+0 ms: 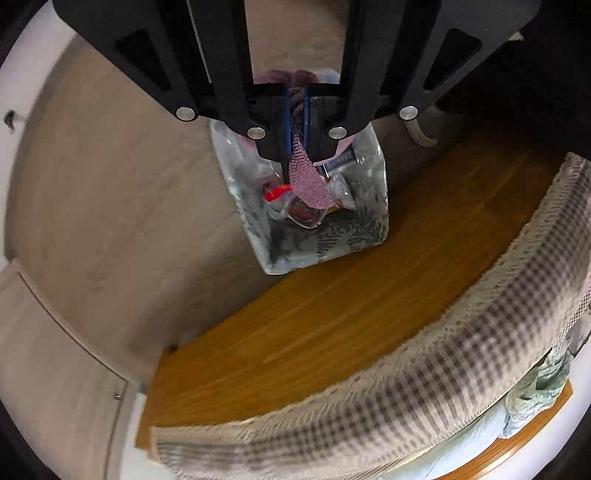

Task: Collect trash
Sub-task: 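Carry the purple cloth to the wastebasket and open the right gripper over it, then carry the white milk carton over the wastebasket and open the left gripper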

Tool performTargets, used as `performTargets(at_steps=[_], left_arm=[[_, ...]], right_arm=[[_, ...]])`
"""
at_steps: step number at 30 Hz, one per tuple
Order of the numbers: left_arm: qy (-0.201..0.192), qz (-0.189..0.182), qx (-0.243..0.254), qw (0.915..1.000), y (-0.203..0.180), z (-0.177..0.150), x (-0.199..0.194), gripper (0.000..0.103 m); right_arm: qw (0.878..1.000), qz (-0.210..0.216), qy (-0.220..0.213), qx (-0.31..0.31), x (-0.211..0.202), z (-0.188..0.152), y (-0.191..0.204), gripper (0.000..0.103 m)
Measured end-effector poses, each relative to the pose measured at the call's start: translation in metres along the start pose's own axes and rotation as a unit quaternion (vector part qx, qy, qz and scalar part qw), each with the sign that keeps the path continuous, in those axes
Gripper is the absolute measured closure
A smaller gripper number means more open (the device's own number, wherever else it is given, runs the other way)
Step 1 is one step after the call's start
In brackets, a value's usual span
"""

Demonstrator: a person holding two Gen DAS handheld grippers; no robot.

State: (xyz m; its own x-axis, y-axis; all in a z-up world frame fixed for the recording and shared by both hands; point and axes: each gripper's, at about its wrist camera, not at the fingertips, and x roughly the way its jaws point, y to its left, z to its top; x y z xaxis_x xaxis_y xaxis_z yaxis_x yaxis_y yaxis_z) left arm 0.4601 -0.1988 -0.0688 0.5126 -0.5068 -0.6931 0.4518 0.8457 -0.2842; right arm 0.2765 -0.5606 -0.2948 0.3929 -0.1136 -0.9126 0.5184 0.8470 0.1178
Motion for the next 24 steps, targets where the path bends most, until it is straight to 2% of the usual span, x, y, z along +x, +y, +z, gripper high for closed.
performTargets(at_steps=[3, 4, 5, 6, 7, 10, 12, 15, 17, 19, 24], left_arm=[[0.022, 0.006, 0.016, 0.9996, -0.022, -0.008, 0.019, 0.029], [0.026, 0.011, 0.025, 0.9993, -0.031, -0.011, 0.026, 0.029], [0.024, 0.018, 0.035, 0.9989, -0.039, -0.011, 0.031, 0.029], [0.020, 0.025, 0.050, 0.9982, -0.047, -0.016, 0.032, 0.029], [0.018, 0.030, 0.066, 0.9972, -0.058, -0.019, 0.036, 0.029], [0.023, 0.029, 0.100, 0.9943, -0.087, -0.026, 0.047, 0.029], [0.037, 0.011, 0.116, 0.9925, -0.107, -0.028, 0.052, 0.029], [0.033, -0.027, 0.139, 0.9894, -0.135, -0.031, 0.044, 0.029], [0.039, -0.039, 0.154, 0.9866, -0.150, -0.036, 0.047, 0.029], [0.068, -0.050, 0.149, 0.9853, -0.162, -0.043, 0.065, 0.029], [0.197, -0.059, 0.088, 0.9747, -0.186, -0.083, 0.149, 0.029]], right_arm=[[1.000, 0.002, -0.019, -0.002, 0.042, 0.021, -0.003, 0.098], [1.000, -0.010, -0.015, -0.007, 0.056, 0.028, -0.001, 0.091], [0.999, -0.025, 0.023, -0.012, 0.084, 0.034, -0.004, 0.082], [0.998, -0.027, 0.063, -0.012, 0.105, 0.036, -0.006, 0.067], [0.997, -0.025, 0.069, -0.007, 0.110, 0.038, -0.007, 0.063], [0.998, -0.023, 0.045, 0.025, 0.102, 0.034, -0.025, 0.051], [0.998, -0.028, 0.027, 0.046, 0.087, 0.025, -0.039, 0.047], [0.996, -0.013, 0.010, 0.084, 0.061, 0.001, -0.066, 0.045], [0.995, -0.003, 0.002, 0.104, 0.047, -0.010, -0.077, 0.045], [0.992, 0.003, -0.005, 0.126, 0.035, -0.022, -0.092, 0.044], [0.988, 0.010, -0.003, 0.153, 0.022, -0.046, -0.111, 0.044]])
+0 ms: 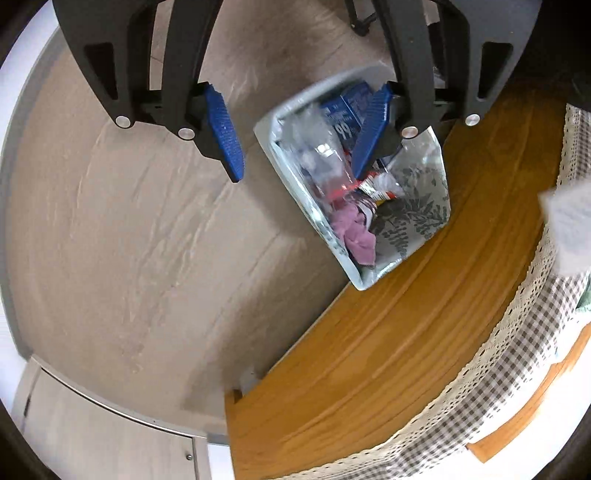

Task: Collect trash
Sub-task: 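Carry the white milk carton over the wastebasket and open the left gripper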

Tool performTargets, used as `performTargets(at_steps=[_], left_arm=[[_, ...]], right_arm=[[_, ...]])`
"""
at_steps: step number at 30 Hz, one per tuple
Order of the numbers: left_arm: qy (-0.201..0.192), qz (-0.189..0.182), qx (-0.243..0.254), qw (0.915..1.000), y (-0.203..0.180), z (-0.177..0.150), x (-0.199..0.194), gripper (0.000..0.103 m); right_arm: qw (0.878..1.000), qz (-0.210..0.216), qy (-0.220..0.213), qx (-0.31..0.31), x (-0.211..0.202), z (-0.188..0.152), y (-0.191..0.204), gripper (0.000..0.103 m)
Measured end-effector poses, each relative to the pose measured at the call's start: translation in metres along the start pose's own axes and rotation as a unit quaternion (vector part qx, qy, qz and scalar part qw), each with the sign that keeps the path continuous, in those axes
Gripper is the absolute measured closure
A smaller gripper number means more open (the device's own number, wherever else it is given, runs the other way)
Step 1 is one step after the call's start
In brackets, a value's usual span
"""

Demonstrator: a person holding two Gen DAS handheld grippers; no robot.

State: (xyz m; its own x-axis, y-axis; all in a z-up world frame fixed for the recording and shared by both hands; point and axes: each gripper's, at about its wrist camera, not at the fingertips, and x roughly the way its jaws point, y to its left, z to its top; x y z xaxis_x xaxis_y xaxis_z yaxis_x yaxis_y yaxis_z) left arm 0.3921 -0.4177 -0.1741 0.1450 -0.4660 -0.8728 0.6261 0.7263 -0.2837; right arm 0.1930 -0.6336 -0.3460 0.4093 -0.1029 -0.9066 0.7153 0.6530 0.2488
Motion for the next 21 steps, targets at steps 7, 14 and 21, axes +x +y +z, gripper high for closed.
performTargets(at_steps=[7, 14, 21], left_arm=[[0.077, 0.022, -0.112, 0.9905, -0.003, 0.005, 0.130, 0.029], [0.118, 0.060, -0.119, 0.9841, -0.018, -0.002, 0.218, 0.028], [0.306, 0.063, -0.050, 0.9487, -0.034, -0.070, 0.314, 0.033]], right_arm=[[1.000, 0.003, 0.009, 0.023, 0.006, -0.016, -0.034, 0.044], [0.998, 0.010, 0.035, 0.058, 0.024, -0.036, -0.061, 0.044], [0.996, 0.032, 0.046, 0.063, 0.030, -0.042, -0.066, 0.044]])
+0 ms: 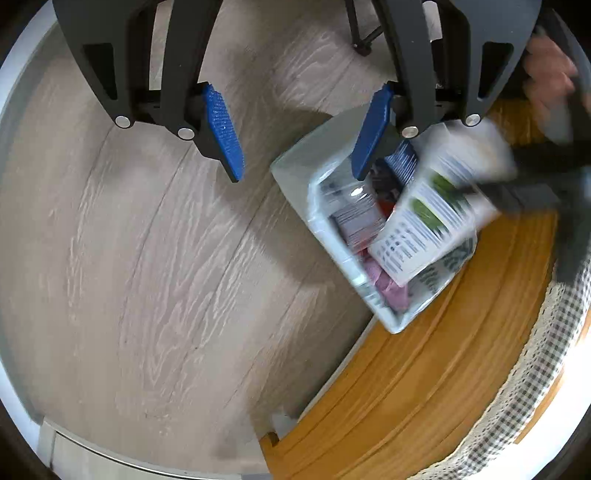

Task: Collect trash
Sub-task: 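Carry the white milk carton over the wastebasket and open the left gripper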

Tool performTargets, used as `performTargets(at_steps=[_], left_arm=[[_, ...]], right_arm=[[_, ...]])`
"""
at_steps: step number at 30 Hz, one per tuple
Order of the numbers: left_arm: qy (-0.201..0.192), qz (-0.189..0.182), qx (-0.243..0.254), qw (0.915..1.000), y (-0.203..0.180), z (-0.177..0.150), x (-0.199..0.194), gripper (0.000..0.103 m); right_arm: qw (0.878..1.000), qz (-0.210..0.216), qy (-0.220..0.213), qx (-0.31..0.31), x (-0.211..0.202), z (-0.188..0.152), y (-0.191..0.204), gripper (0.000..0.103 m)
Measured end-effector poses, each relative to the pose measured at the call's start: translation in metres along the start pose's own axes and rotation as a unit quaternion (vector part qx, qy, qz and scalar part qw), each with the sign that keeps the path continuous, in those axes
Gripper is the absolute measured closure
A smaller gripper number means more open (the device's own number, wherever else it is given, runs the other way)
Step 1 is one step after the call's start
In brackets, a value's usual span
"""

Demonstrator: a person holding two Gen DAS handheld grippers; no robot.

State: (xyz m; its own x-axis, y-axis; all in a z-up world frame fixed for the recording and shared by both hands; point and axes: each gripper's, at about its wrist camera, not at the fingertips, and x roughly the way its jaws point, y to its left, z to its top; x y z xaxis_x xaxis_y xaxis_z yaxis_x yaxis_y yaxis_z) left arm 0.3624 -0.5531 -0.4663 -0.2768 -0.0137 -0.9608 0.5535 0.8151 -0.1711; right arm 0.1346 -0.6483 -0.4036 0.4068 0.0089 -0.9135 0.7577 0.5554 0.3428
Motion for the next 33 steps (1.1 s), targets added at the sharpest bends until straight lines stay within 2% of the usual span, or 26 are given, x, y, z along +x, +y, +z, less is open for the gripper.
performTargets(at_steps=[1, 4, 7, 11, 13, 15, 17, 18, 21, 22, 27, 30, 33], left_arm=[[0.028, 0.014, 0.010, 0.9995, 0.000, -0.004, 0.017, 0.033], [0.041, 0.041, 0.003, 0.9983, 0.010, -0.008, 0.033, 0.033], [0.036, 0.009, -0.006, 0.9993, 0.017, -0.004, 0.032, 0.033], [0.033, 0.018, 0.001, 0.9993, 0.012, -0.005, 0.032, 0.030], [0.033, 0.018, -0.005, 0.9993, 0.006, -0.004, 0.027, 0.019], [0.020, 0.020, -0.010, 0.9995, 0.002, 0.000, 0.020, 0.014], [0.015, 0.031, -0.006, 0.9994, 0.006, 0.002, 0.013, 0.014], [0.008, 0.025, -0.006, 0.9996, 0.010, 0.003, 0.009, 0.015], [-0.046, 0.013, -0.008, 0.9988, 0.025, 0.010, -0.001, 0.026], [-0.053, 0.014, -0.005, 0.9985, 0.025, 0.013, -0.002, 0.026], [-0.049, 0.003, 0.012, 0.9987, 0.023, 0.015, -0.007, 0.025], [-0.067, 0.002, -0.012, 0.9977, 0.029, 0.015, -0.021, 0.024], [-0.069, -0.014, -0.035, 0.9969, 0.034, 0.018, -0.041, 0.024]], right_arm=[[1.000, 0.001, -0.003, -0.002, -0.001, 0.000, 0.002, 0.044], [1.000, 0.003, -0.010, 0.000, -0.005, 0.003, 0.003, 0.044], [1.000, 0.008, -0.019, 0.002, -0.010, 0.006, 0.005, 0.044], [1.000, 0.011, -0.021, -0.004, -0.011, 0.006, 0.014, 0.044], [1.000, 0.010, -0.020, -0.009, -0.010, 0.005, 0.019, 0.044], [1.000, 0.012, -0.021, -0.015, -0.012, 0.006, 0.024, 0.044], [0.999, 0.006, -0.023, -0.024, -0.015, 0.008, 0.026, 0.044], [0.999, 0.003, -0.025, -0.027, -0.016, 0.008, 0.027, 0.044], [0.999, 0.003, -0.029, -0.025, -0.024, 0.009, 0.027, 0.044], [0.999, 0.001, -0.031, -0.026, -0.026, 0.010, 0.027, 0.044], [0.999, -0.006, -0.033, -0.029, -0.037, 0.007, 0.030, 0.044], [0.998, -0.007, -0.033, -0.043, -0.045, 0.006, 0.039, 0.044], [0.998, -0.009, -0.038, -0.056, -0.054, 0.006, 0.051, 0.044]])
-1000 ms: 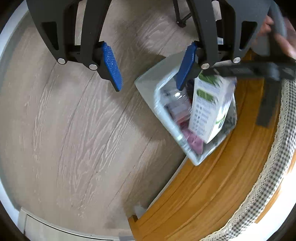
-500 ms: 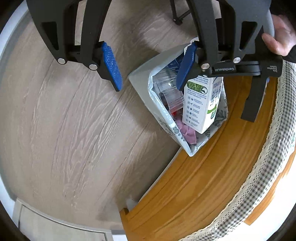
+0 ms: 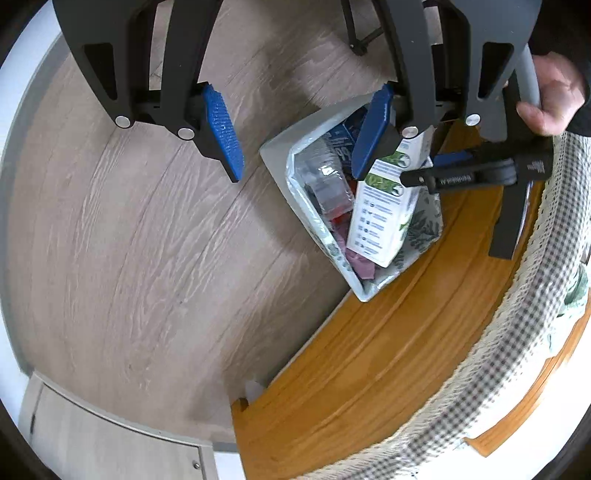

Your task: Collect trash

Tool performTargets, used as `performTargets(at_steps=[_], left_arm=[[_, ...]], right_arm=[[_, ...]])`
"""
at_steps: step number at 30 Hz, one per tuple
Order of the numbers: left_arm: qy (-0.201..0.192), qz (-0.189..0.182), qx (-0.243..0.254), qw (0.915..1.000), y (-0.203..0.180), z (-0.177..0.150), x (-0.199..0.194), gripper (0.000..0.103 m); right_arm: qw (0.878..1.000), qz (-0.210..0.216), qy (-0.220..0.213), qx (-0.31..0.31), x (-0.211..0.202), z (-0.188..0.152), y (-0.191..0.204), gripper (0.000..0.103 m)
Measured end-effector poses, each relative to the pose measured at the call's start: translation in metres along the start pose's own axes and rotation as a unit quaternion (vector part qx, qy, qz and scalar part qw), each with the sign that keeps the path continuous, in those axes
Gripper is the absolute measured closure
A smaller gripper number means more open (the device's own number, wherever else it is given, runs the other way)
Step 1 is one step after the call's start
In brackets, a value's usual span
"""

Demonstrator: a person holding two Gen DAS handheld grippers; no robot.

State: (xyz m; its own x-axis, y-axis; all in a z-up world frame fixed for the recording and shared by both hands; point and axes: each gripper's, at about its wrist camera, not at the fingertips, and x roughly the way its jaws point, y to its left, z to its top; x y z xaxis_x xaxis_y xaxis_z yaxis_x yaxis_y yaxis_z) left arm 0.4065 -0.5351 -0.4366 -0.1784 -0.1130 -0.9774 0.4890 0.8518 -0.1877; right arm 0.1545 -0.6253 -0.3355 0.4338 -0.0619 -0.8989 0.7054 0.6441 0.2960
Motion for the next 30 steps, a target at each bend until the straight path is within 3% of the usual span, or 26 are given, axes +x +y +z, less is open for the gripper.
performTargets(at_steps=[4, 11, 16, 19, 25, 28, 30], left_arm=[[-0.021, -0.030, -0.014, 0.9992, 0.008, 0.001, -0.039, 0.024], [-0.038, -0.025, 0.097, 0.9943, 0.009, -0.015, -0.112, 0.020], [-0.096, -0.031, 0.125, 0.9870, 0.035, -0.030, -0.177, 0.020], [-0.149, -0.024, 0.135, 0.9793, 0.057, -0.041, -0.225, 0.020], [-0.304, -0.014, 0.117, 0.9453, 0.140, -0.078, -0.344, 0.011], [-0.374, 0.016, 0.092, 0.9227, 0.197, -0.095, -0.399, 0.009], [-0.413, 0.045, 0.070, 0.9068, 0.237, -0.104, -0.432, 0.007]], right_arm=[[1.000, -0.012, 0.007, -0.027, -0.009, 0.004, 0.017, 0.044], [0.994, -0.060, 0.032, -0.085, -0.025, 0.005, 0.046, 0.044], [0.991, -0.071, 0.028, -0.106, -0.049, 0.006, 0.067, 0.044], [0.988, -0.079, 0.007, -0.130, -0.071, 0.015, 0.093, 0.038], [0.978, -0.053, -0.048, -0.197, -0.105, 0.040, 0.180, 0.036], [0.968, -0.021, -0.075, -0.239, -0.118, 0.052, 0.246, 0.036], [0.962, -0.002, -0.097, -0.256, -0.126, 0.060, 0.290, 0.030]])
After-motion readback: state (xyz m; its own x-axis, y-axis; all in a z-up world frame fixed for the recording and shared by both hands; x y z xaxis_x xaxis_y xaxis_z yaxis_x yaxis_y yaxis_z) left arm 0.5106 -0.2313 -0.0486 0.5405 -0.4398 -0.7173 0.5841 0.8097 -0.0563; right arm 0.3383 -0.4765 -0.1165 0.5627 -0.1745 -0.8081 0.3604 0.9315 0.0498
